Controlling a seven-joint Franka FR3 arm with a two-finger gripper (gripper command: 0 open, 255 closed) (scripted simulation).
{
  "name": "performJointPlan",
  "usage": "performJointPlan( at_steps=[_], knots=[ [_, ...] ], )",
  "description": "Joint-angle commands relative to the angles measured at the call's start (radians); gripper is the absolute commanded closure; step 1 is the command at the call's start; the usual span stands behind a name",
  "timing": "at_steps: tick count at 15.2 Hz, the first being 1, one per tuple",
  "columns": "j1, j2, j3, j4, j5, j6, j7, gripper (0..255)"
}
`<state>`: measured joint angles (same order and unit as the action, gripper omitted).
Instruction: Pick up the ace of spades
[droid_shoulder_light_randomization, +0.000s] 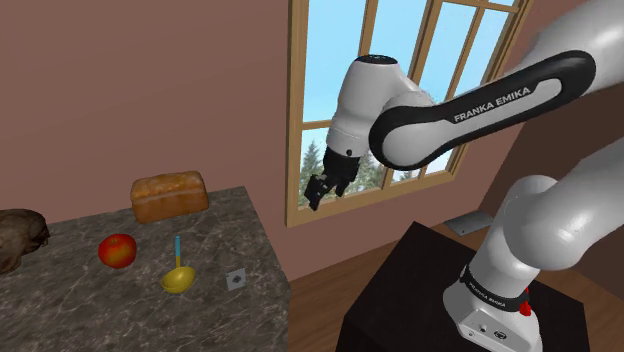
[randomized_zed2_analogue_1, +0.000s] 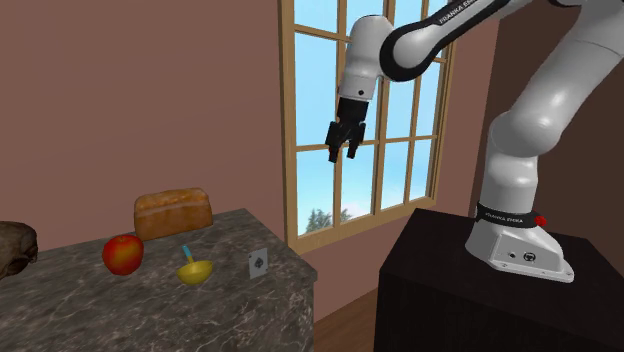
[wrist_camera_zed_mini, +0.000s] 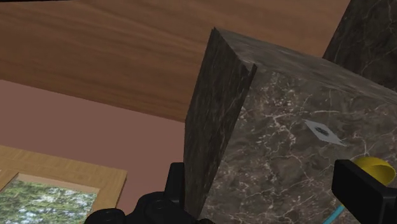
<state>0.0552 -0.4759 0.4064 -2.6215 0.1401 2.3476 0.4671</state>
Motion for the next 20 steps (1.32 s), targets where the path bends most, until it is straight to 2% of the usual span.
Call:
performJointPlan(
  at_steps=[1, 4, 6, 8, 10, 12, 14, 17, 20],
  knots=[
    [-0.019, 0.069, 0.064, 0.01, -0.03, 0.075, 0.08, 0],
    [-0.078, 0.194, 0.165, 0.052, -0.131, 0.168, 0.222, 0],
    [-0.133, 0.286, 0.237, 0.09, -0.242, 0.217, 0.345, 0],
    [-0.19, 0.389, 0.304, 0.14, -0.399, 0.246, 0.499, 0],
    [-0.217, 0.506, 0.339, 0.203, -0.594, 0.247, 0.677, 0],
    [-0.189, 0.623, 0.324, 0.277, -0.777, 0.223, 0.84, 0],
    [-0.123, 0.727, 0.276, 0.354, -0.912, 0.192, 0.962, 0],
    [-0.026, 0.866, 0.207, 0.475, -1.052, 0.144, 1.09, 0],
    [0.062, 0.992, 0.149, 0.602, -1.143, 0.099, 1.174, 0]
  ],
)
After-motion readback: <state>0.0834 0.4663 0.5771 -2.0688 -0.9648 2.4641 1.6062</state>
